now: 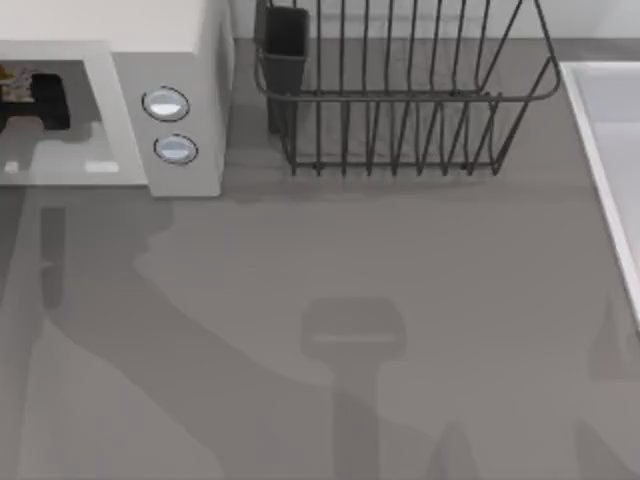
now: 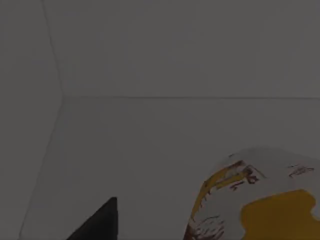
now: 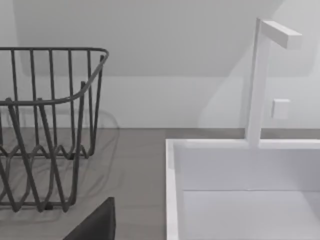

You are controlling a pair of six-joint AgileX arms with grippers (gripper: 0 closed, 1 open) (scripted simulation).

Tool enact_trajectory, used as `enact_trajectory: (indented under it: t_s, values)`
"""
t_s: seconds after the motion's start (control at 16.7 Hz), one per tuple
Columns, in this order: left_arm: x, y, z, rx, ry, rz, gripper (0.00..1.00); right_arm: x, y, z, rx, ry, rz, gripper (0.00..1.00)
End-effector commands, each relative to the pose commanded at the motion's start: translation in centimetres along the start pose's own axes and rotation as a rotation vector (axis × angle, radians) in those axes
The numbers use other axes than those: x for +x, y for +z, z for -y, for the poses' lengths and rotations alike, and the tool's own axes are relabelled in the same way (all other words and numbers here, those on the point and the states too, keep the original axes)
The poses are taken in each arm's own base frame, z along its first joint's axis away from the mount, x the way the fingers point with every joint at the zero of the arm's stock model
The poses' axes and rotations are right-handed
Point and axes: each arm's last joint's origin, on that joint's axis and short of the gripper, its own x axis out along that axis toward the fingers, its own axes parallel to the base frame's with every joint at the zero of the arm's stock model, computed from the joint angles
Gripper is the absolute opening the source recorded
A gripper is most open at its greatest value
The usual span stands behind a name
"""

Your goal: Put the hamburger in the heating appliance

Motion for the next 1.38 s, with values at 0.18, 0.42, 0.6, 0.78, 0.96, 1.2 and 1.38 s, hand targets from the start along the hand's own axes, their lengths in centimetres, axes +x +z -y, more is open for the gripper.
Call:
enact_trajectory:
  t_s: [0.18, 0.42, 0.6, 0.78, 0.96, 1.2, 1.38]
  values:
    - [-3.2, -1.0, -0.6, 0.000, 0.004, 0.002, 1.00, 0.0, 0.0, 0.0, 0.000, 0.000, 0.000, 1.00]
    - [-9.7, -4.2, -0.5, -0.004, 0.002, -0.036, 1.00, 0.0, 0.0, 0.0, 0.000, 0.000, 0.000, 1.00]
    - [-14.3, -5.9, -0.1, -0.004, -0.001, -0.040, 1.00, 0.0, 0.0, 0.0, 0.000, 0.000, 0.000, 1.00]
    - [-16.9, -6.7, 0.1, -0.003, -0.002, -0.027, 1.00, 0.0, 0.0, 0.0, 0.000, 0.000, 0.000, 1.00]
    - [-17.4, -6.8, 0.1, -0.003, -0.002, -0.021, 1.00, 0.0, 0.0, 0.0, 0.000, 0.000, 0.000, 1.00]
    - [-17.3, -6.8, 0.3, -0.003, -0.007, -0.025, 1.00, 0.0, 0.0, 0.0, 0.000, 0.000, 0.000, 1.00]
    - [-17.4, -5.4, 0.2, 0.001, -0.005, -0.011, 1.00, 0.0, 0.0, 0.0, 0.000, 0.000, 0.000, 1.00]
